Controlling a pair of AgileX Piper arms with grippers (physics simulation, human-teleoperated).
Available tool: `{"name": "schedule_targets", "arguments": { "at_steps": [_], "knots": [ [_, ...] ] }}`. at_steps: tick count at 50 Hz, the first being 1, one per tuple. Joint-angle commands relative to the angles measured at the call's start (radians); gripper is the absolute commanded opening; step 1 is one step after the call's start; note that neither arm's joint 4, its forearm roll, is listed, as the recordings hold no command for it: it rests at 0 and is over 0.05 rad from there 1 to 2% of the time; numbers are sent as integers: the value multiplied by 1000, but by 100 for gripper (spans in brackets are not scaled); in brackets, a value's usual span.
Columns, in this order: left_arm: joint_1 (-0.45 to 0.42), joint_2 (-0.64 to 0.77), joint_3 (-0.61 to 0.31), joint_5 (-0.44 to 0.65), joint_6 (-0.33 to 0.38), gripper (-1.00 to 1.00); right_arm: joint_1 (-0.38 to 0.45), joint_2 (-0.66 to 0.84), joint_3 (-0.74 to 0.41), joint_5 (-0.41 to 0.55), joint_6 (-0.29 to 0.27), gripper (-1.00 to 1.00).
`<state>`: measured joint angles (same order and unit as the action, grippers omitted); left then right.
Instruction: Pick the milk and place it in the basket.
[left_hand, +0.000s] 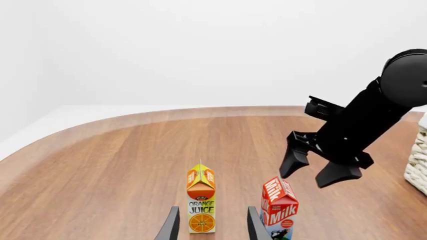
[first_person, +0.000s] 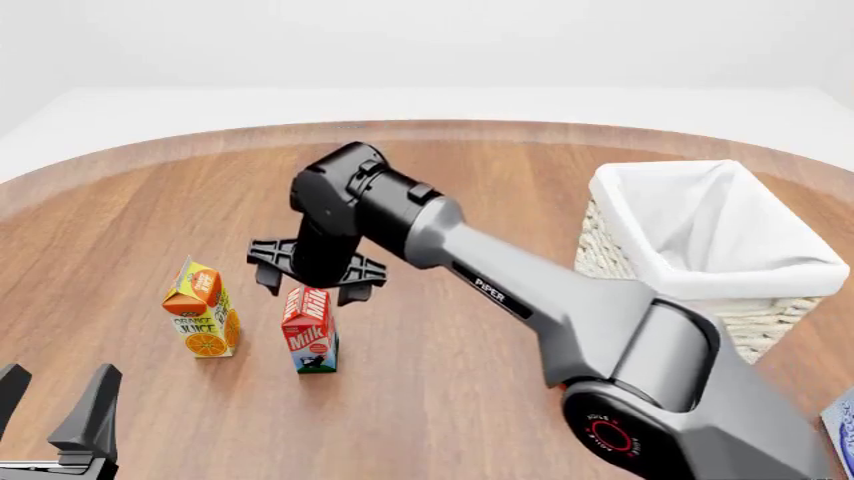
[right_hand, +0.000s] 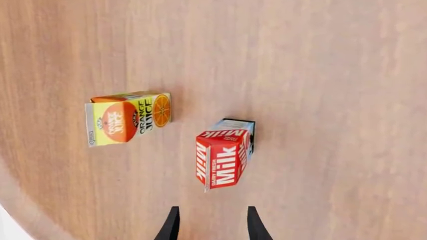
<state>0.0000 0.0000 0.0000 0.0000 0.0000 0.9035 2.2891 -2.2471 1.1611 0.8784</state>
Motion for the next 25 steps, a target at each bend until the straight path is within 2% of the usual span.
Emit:
{"name": "schedule_targets", "arguments": {
  "at_steps": [1,25],
  "knots": [
    [0,0,0,0,0,100,1,24,-7,-5,-2,100],
    [0,0,0,0,0,100,-16,75,-12,-28,-21,100]
  ]
}}
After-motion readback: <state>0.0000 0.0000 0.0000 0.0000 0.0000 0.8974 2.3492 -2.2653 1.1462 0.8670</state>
